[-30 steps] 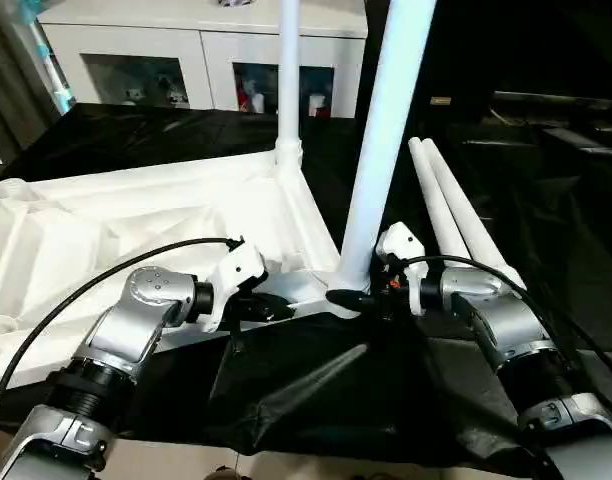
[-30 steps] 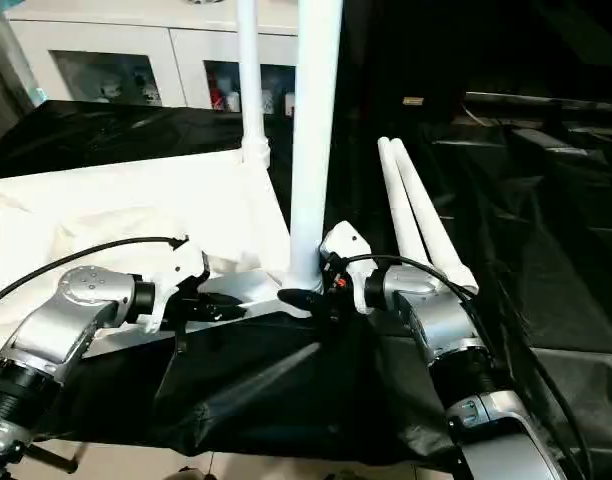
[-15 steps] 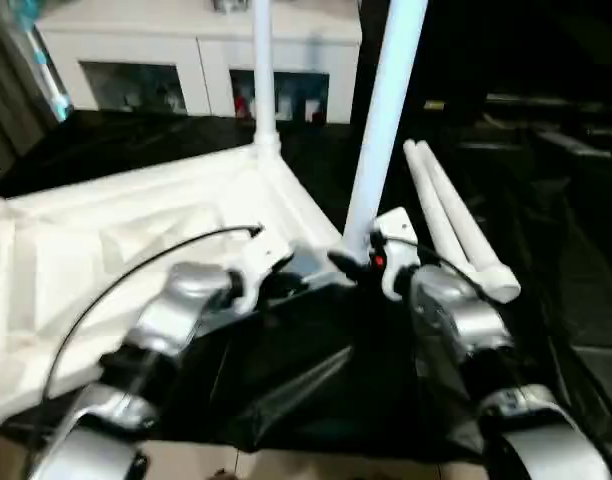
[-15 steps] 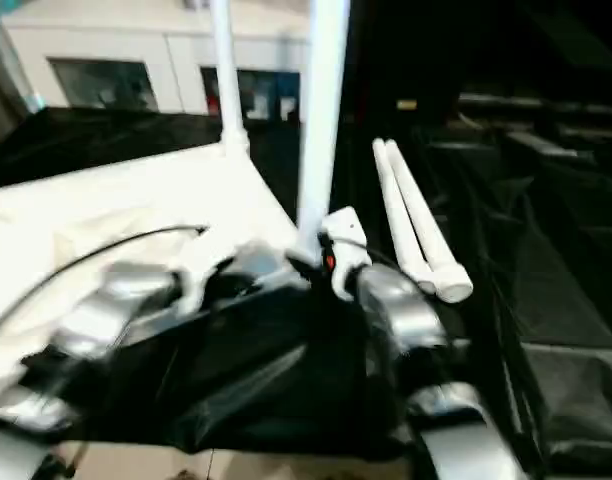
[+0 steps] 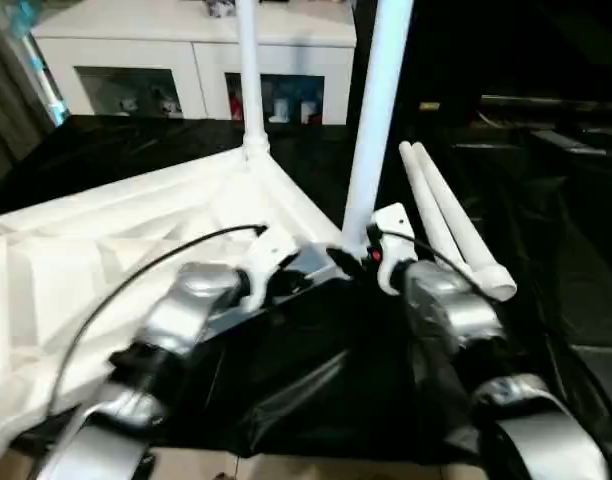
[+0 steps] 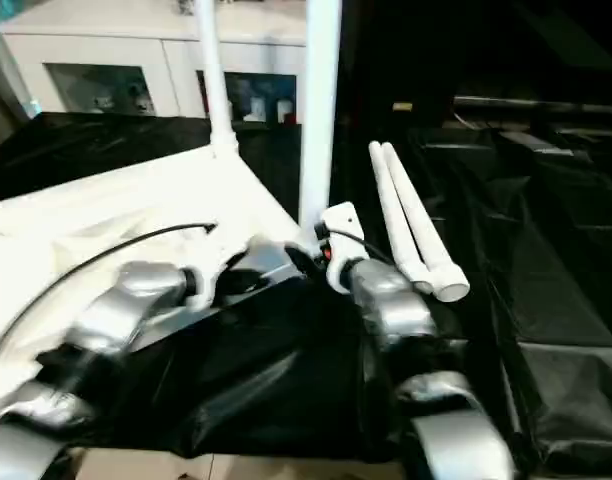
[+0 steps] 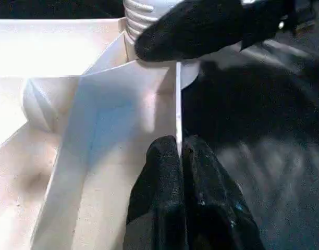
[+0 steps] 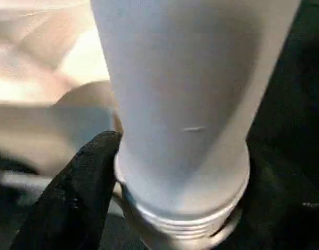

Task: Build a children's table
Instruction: Rotate leg to tighten

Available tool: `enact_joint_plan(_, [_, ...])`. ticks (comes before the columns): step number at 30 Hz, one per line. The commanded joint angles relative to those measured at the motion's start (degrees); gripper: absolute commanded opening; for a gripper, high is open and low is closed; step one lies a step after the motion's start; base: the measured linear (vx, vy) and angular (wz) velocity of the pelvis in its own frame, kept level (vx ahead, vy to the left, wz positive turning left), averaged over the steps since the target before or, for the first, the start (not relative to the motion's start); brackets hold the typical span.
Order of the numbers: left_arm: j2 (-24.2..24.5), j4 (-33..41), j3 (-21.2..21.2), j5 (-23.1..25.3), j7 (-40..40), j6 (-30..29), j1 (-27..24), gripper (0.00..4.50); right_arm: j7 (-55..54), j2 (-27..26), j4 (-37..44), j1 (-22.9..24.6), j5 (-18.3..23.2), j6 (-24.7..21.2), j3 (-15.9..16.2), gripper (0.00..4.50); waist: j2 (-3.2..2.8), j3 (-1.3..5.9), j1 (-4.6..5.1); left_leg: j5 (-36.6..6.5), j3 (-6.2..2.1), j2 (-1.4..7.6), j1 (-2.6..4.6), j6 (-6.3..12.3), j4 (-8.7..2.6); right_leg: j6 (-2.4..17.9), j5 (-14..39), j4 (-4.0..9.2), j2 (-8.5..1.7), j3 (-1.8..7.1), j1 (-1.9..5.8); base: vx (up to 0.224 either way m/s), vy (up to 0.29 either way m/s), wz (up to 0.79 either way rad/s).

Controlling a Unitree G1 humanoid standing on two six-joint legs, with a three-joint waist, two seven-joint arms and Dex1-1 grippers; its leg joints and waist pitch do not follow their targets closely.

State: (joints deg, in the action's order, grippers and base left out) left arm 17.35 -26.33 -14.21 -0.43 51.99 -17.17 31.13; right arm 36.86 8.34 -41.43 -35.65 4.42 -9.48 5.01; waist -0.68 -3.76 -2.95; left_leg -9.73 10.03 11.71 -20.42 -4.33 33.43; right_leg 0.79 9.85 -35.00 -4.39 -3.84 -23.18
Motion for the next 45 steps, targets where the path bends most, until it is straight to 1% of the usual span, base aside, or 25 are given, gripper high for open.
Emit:
enact_joint_plan(1, [0.2,3.4,-1.7,-2.7,6.0,2.5,-1.0,0.00,7.0,1.0,2.8,1.1,1.0,-0.3,3.0,3.45,0.62,4.15,-0.39,-14.1,-0.14,1.04,-0.01,2.14,-3.61,10.6,16.5,4.69,-3.38,2.53,2.97,0.000,0.000,0.00])
enact_joint_plan(3, [3.1,5.7,-2.3,-3.5,10.2,2.8,-2.6,0.00,12.5,4.2,6.1,2.6,1.3,-0.2,4.1,3.45,0.34,4.29,-0.68,-11.9,-0.06,1.17,-0.08,2.70,-3.56,11.9,13.0,4.24,-3.27,2.53,2.93,0.000,0.000,0.00])
enact_joint_plan(5, [5.0,7.5,-2.3,-4.4,13.0,2.2,-3.6,0.00,16.6,6.7,8.0,3.6,1.3,-0.2,4.6,3.45,0.34,4.41,-0.76,-10.6,-0.03,1.18,-0.20,3.00,-3.49,12.9,10.0,3.76,-3.05,2.44,3.05,0.000,0.000,0.00])
enact_joint_plan(6, [5.8,8.1,-2.4,-4.8,14.1,2.0,-4.0,0.00,17.9,7.7,8.6,3.9,1.3,0.0,4.8,3.45,0.09,4.45,-0.89,-10.3,-0.01,1.28,-0.12,3.19,-3.38,13.4,8.7,3.59,-3.02,2.43,2.95,0.000,0.000,0.00])
enact_joint_plan(9, [7.9,9.9,-2.6,-5.6,17.0,1.2,-5.0,0.00,21.0,9.9,10.0,4.6,1.6,-0.2,5.3,3.45,0.10,4.31,-0.83,-11.5,-0.02,1.25,-0.28,2.91,-3.40,13.8,9.9,3.64,-3.06,2.40,2.93,0.000,0.000,0.00])
enact_joint_plan(12, [8.8,10.7,-2.3,-5.9,18.1,1.1,-5.5,0.00,23.3,11.3,11.3,5.2,2.2,-1.1,5.6,3.45,0.04,4.07,-0.83,-13.2,-0.01,1.24,-0.20,2.52,-3.50,13.2,13.0,4.03,-3.10,2.43,2.76,0.000,0.000,0.00])
enact_joint_plan(13, [8.9,10.6,-2.3,-5.9,18.2,1.2,-5.5,0.00,23.7,11.4,11.6,5.2,2.4,-1.4,5.7,3.17,0.19,4.03,-0.80,-13.6,0.02,1.19,-0.18,2.23,-3.48,12.8,14.0,4.15,-3.09,2.48,2.75,0.000,0.000,0.00])
enact_joint_plan(16, [8.8,10.3,-2.2,-6.0,18.1,1.2,-5.3,0.00,24.3,11.2,12.2,5.5,2.8,-2.2,5.6,3.08,0.27,3.93,-0.75,-14.3,-0.07,1.12,-0.18,1.78,-3.57,11.8,16.7,4.46,-3.17,2.50,2.70,0.000,0.000,0.00])
enact_joint_plan(18, [8.6,10.1,-2.2,-6.0,17.9,1.2,-5.2,0.00,24.3,10.8,12.3,5.6,3.0,-2.4,5.5,2.85,0.23,4.01,-0.74,-14.1,-0.14,1.18,-0.12,1.55,-3.60,11.6,16.8,4.43,-3.17,2.50,2.63,0.000,0.000,0.00])
enact_joint_plan(21, [7.0,9.9,-1.7,-5.8,15.2,1.3,-5.0,0.00,21.6,8.7,12.0,6.2,3.2,-3.6,5.3,2.83,0.37,4.08,-0.66,-12.9,-0.07,1.17,-0.23,1.73,-3.53,12.1,14.4,4.19,-3.10,2.54,2.67,0.000,0.000,0.00])
enact_joint_plan(23, [5.1,8.3,-1.3,-4.6,10.8,1.4,-4.2,0.00,14.8,6.4,8.6,5.4,2.1,-3.7,4.0,2.79,0.36,4.08,-0.64,-12.8,-0.10,1.07,-0.17,1.38,-3.54,12.1,14.7,4.26,-3.09,2.50,2.63,0.000,0.000,0.00])
enact_joint_plan(25, [4.5,7.5,-1.2,-4.0,9.2,1.4,-3.8,0.00,12.2,5.6,7.2,5.0,1.6,-3.4,3.6,2.77,0.34,3.94,-0.44,-14.1,-0.17,0.98,-0.08,0.57,-3.62,11.5,17.5,4.55,-3.21,2.45,2.59,0.000,0.000,0.00])
enact_joint_plan(26, [3.1,5.8,-1.0,-2.9,6.1,1.3,-2.9,0.00,7.5,4.0,4.6,4.3,0.9,-3.3,2.6,2.77,0.33,3.99,-0.29,-14.1,-0.24,0.97,-0.18,0.41,-3.66,11.0,18.2,4.54,-3.25,2.42,2.66,0.000,0.000,0.00])
enact_joint_plan(27, [1.8,4.3,-0.7,-2.3,3.4,0.9,-2.0,0.00,3.5,2.6,2.6,3.7,0.6,-3.6,1.7,2.77,0.23,3.79,-0.16,-14.7,-0.22,1.01,-0.11,0.23,-3.76,10.8,19.2,4.75,-3.16,2.45,2.37,0.000,0.000,0.00])
enact_joint_plan(29, [-0.5,1.9,-0.3,-1.4,-0.3,0.2,-0.5,0.00,-2.2,0.5,-0.1,2.8,0.1,-4.4,0.7,2.77,0.25,3.63,-0.04,-16.6,-0.29,0.77,0.21,-0.58,-3.76,9.7,23.0,5.15,-3.28,2.40,2.34,0.000,0.000,0.00])
enact_joint_plan(32, [-3.2,-1.0,0.0,-0.3,-5.0,-0.3,1.6,0.00,-8.0,-1.8,-2.2,1.9,0.1,-5.4,-0.6,2.77,0.34,3.41,0.07,-19.3,-0.37,0.70,0.69,-0.81,-3.89,8.2,26.9,5.81,-3.27,2.29,2.04,0.000,0.000,0.00])
enact_joint_plan(34, [-6.7,-4.1,0.9,0.0,-10.1,-0.9,4.0,0.00,-14.1,-4.3,-4.3,0.8,-0.4,-5.5,-1.7,2.77,0.30,3.47,0.11,-19.5,-0.38,0.58,0.81,-0.97,-3.81,7.6,28.0,5.97,-3.25,2.27,1.89,0.000,0.000,0.00])
enact_joint_plan(35, [-9.9,-6.1,1.2,-0.2,-12.2,-0.6,5.8,0.00,-15.6,-6.7,-5.7,0.2,-0.8,-3.8,-1.3,2.77,0.33,3.48,0.00,-19.9,-0.30,0.48,1.17,-1.00,-3.68,7.3,29.1,6.35,-3.25,2.22,1.60,0.000,0.000,0.00])
enact_joint_plan(36, [-10.1,-6.2,1.2,-0.3,-12.1,-0.6,5.9,0.00,-15.4,-7.0,-5.7,0.1,-0.7,-3.5,-1.2,2.77,0.36,3.49,-0.09,-20.1,-0.35,0.51,1.23,-0.92,-3.68,7.1,29.4,6.40,-3.32,2.18,1.61,0.000,0.000,0.00])
enact_joint_plan(37, [-10.2,-6.2,1.1,-0.3,-12.1,-0.5,6.0,0.00,-15.3,-7.1,-5.7,0.1,-0.7,-3.5,-1.2,2.77,0.53,3.51,-0.19,-19.8,-0.47,0.49,0.80,-0.42,-3.81,6.7,29.2,6.29,-3.37,2.13,1.99,0.000,0.000,0.00])
enact_joint_plan(39, [-10.3,-5.9,0.7,-0.2,-11.3,-0.3,5.8,0.00,-14.0,-7.7,-5.3,-0.1,0.8,-3.8,-2.2,3.46,0.47,3.62,-0.25,-19.3,-0.52,0.62,0.48,0.31,-3.98,6.6,27.6,6.13,-3.38,2.20,2.05,0.000,0.000,0.00])
enact_joint_plan(40, [-10.1,-5.6,0.5,-0.2,-10.6,-0.1,5.5,0.00,-13.1,-7.7,-4.9,-0.2,1.2,-3.8,-2.3,3.46,0.44,3.66,-0.29,-19.2,-0.51,0.64,0.52,0.37,-3.98,6.7,27.3,6.11,-3.38,2.20,2.05,0.000,0.000,0.00])
enact_joint_plan(41, [-10.0,-5.5,0.5,-0.2,-10.4,0.0,5.4,0.00,-12.8,-7.7,-4.8,-0.2,1.3,-3.8,-2.4,3.49,0.08,3.55,-0.30,-19.2,-0.50,0.65,0.50,0.45,-4.01,7.1,26.5,6.04,-3.35,2.26,1.98,0.000,0.000,0.00])
enact_joint_plan(43, [-8.7,-4.1,0.0,-0.6,-7.8,0.7,4.2,0.00,-9.4,-6.5,-3.4,0.0,1.4,-3.2,-1.7,3.56,0.42,3.61,-0.25,-19.1,-0.50,0.61,0.24,0.81,-4.05,7.1,26.5,6.04,-3.40,2.23,2.26,0.000,0.000,0.00])
enact_joint_plan(45, [-7.6,-3.2,-0.3,-0.9,-5.4,1.4,3.2,0.00,-6.0,-5.3,-2.3,0.4,1.3,-2.6,-0.8,3.56,0.41,3.68,-0.38,-18.5,-0.47,0.74,0.18,1.14,-4.01,7.3,25.5,5.94,-3.46,2.32,2.30,0.000,0.000,0.00])
